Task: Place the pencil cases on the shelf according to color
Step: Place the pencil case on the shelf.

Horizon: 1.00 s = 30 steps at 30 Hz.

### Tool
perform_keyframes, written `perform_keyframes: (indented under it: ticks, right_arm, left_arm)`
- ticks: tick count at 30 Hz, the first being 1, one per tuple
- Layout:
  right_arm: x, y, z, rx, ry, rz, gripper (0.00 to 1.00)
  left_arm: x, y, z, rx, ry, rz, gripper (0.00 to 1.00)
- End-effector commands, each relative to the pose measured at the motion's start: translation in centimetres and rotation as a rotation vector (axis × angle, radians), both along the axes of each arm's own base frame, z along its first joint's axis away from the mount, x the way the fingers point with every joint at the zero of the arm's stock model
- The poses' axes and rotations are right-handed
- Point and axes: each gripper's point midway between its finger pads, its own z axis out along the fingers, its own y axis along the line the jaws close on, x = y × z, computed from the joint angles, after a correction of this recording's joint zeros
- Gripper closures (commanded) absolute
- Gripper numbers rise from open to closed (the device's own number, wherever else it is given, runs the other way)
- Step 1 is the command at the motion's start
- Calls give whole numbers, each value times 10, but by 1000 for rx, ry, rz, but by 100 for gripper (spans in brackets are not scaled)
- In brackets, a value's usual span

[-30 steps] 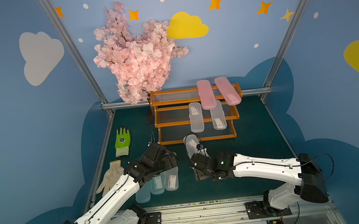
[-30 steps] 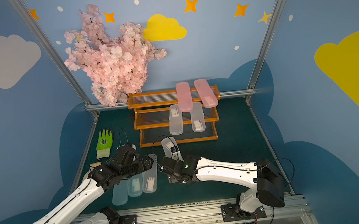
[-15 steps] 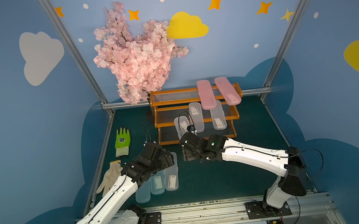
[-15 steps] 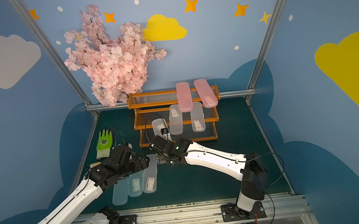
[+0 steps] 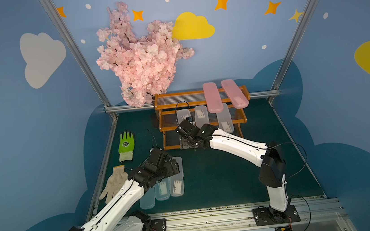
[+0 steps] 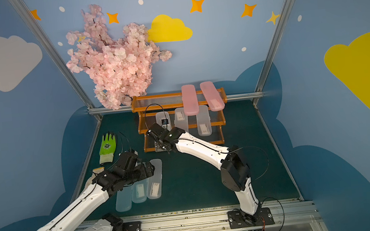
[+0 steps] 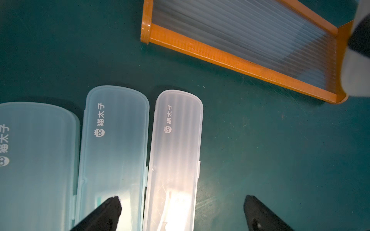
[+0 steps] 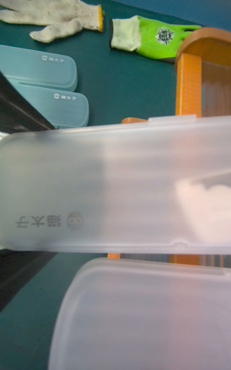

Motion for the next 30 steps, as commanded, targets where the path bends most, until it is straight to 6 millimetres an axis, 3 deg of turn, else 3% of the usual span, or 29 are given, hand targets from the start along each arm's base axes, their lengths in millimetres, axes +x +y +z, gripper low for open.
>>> perform_keyframes:
  ticks: [1,11,19,30]
  right_arm:
    - [14,-2,7,-9,-14,-21,29]
    - [45,2,8,13,-14,-46,28]
    - [60,5,4,32,4,-52,19]
    - [62,2,25,69,-11,-38,8]
  left_arm:
    - [-1,2,0,6,-17,-16,0]
    - [-3,3,4,-17,-27,-26,0]
    - [-7,2,0,-24,-15,-34,0]
    - [-19,-1,-8,-71,16,-41,0]
